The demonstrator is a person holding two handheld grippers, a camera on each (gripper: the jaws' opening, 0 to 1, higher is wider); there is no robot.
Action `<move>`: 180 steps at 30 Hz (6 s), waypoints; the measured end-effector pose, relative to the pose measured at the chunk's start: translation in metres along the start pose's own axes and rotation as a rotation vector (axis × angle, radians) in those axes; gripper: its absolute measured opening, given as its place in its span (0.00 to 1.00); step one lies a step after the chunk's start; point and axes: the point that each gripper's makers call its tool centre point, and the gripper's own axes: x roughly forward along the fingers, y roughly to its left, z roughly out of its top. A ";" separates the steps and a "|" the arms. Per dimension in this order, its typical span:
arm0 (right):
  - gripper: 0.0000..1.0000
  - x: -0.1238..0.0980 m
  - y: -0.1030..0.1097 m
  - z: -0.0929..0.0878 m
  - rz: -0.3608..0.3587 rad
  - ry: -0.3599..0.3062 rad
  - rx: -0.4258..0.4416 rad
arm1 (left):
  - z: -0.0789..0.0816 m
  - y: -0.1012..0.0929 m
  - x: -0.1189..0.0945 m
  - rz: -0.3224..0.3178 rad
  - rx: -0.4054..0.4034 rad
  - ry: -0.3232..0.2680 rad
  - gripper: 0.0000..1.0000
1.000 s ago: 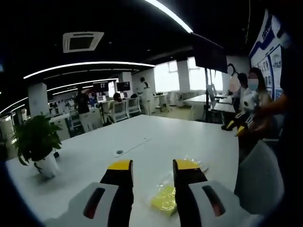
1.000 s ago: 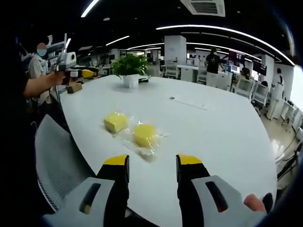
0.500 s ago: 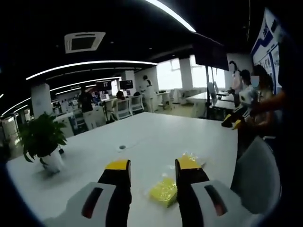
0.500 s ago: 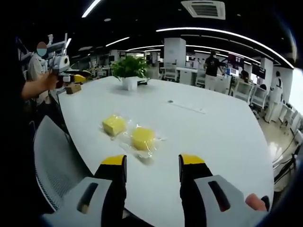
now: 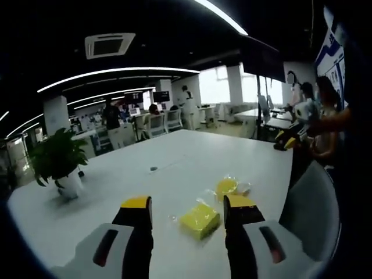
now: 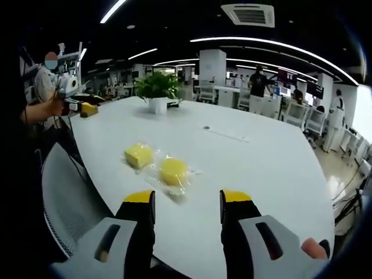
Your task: Compare the silicone blocks by pressing each to a similar depth, holding the contact briefly, and releasing to observe deformation and rebound differences across the visible hardness samples.
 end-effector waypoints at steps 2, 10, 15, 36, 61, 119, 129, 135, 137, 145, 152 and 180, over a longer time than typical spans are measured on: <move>0.39 0.000 -0.002 0.000 -0.004 0.001 -0.002 | 0.000 0.000 -0.002 0.004 0.002 -0.002 0.47; 0.38 0.002 -0.007 0.000 -0.011 0.005 -0.011 | -0.003 -0.001 -0.014 0.025 -0.012 -0.002 0.47; 0.38 0.004 -0.007 0.005 0.001 -0.001 -0.015 | -0.010 -0.003 -0.019 0.045 -0.018 0.000 0.47; 0.40 0.011 -0.002 0.009 0.030 0.023 -0.065 | -0.026 -0.014 -0.011 0.043 -0.185 0.045 0.46; 0.35 -0.020 -0.021 -0.020 -0.049 0.083 -0.056 | 0.002 -0.033 0.096 -0.145 -0.338 0.090 0.44; 0.31 -0.022 -0.031 -0.063 -0.095 0.214 -0.044 | -0.135 -0.076 0.279 -0.118 -0.880 0.538 0.35; 0.30 -0.021 -0.033 -0.065 -0.096 0.216 -0.036 | -0.138 -0.078 0.288 -0.117 -1.051 0.532 0.19; 0.30 -0.019 -0.032 -0.066 -0.087 0.220 -0.034 | -0.137 -0.082 0.291 -0.140 -0.975 0.522 0.14; 0.30 -0.018 -0.032 -0.066 -0.086 0.219 -0.036 | -0.138 -0.082 0.291 -0.144 -0.966 0.519 0.13; 0.28 -0.017 -0.029 -0.069 -0.076 0.226 -0.033 | -0.133 -0.090 0.295 -0.209 -0.890 0.486 0.00; 0.28 -0.022 -0.031 -0.070 -0.090 0.227 -0.037 | -0.120 -0.091 0.288 -0.244 -0.893 0.400 0.00; 0.27 -0.028 -0.012 -0.052 -0.063 0.200 -0.114 | -0.030 -0.130 0.193 -0.441 -0.688 0.100 0.00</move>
